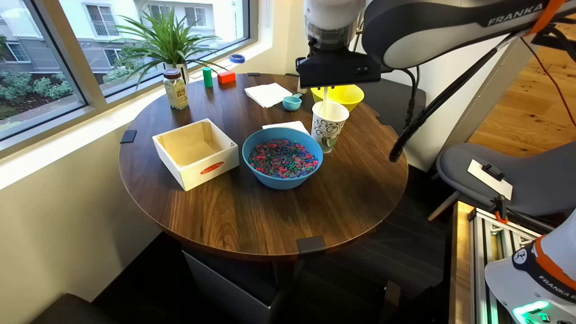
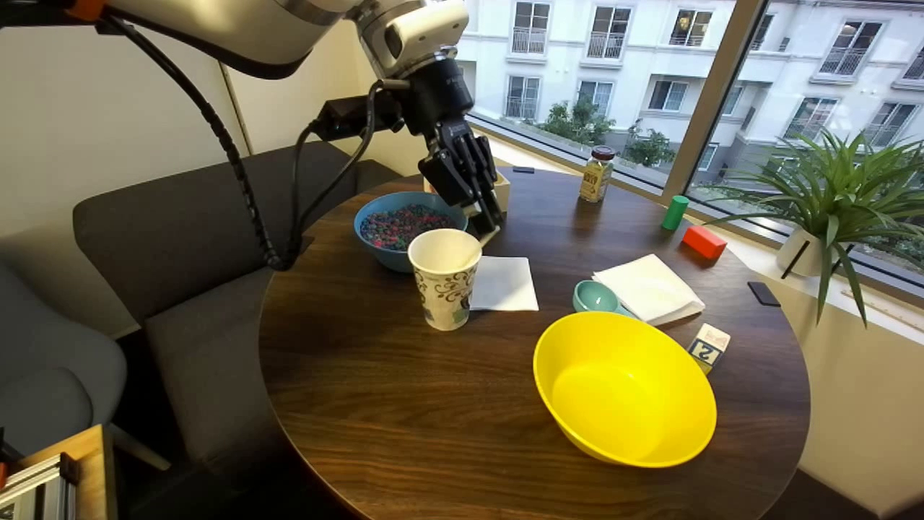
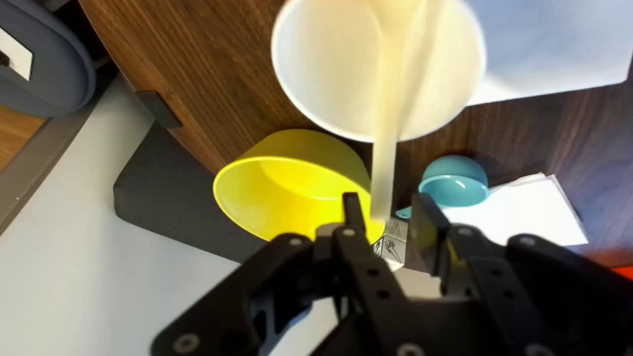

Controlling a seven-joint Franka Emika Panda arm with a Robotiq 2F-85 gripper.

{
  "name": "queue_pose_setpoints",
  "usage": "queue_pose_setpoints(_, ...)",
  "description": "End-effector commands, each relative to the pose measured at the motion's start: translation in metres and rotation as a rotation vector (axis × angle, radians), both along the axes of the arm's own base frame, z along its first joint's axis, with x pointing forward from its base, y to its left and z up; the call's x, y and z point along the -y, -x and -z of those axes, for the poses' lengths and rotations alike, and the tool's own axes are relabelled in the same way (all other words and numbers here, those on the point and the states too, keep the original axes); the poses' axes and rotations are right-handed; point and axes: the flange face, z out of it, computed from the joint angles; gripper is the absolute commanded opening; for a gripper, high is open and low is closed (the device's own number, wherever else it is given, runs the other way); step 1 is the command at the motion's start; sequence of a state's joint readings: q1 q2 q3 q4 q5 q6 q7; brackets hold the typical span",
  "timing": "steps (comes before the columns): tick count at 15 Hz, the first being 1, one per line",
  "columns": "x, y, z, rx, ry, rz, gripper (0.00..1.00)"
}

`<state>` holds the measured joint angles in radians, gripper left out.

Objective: Place the spoon in the cup

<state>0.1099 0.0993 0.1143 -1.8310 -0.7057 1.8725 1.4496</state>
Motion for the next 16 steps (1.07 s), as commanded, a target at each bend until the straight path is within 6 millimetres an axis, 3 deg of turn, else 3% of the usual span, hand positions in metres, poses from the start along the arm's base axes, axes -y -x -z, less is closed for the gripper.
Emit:
queue_pose_setpoints(1,-0.004,-0.004,0.001,0.003,-0.003,0.018,0.65)
queue_pose_setpoints(6,-0.004,-0.001,-0.018,0.025,-0.032,0.003,1.0)
queue_pose_setpoints(11,0.008,0.014,-0.045,-0.035,-0.172,-0.042,1.0)
queue_pose_setpoints(16,0.037,0.038,-0.082,-0.084,-0.339,-0.152,1.0)
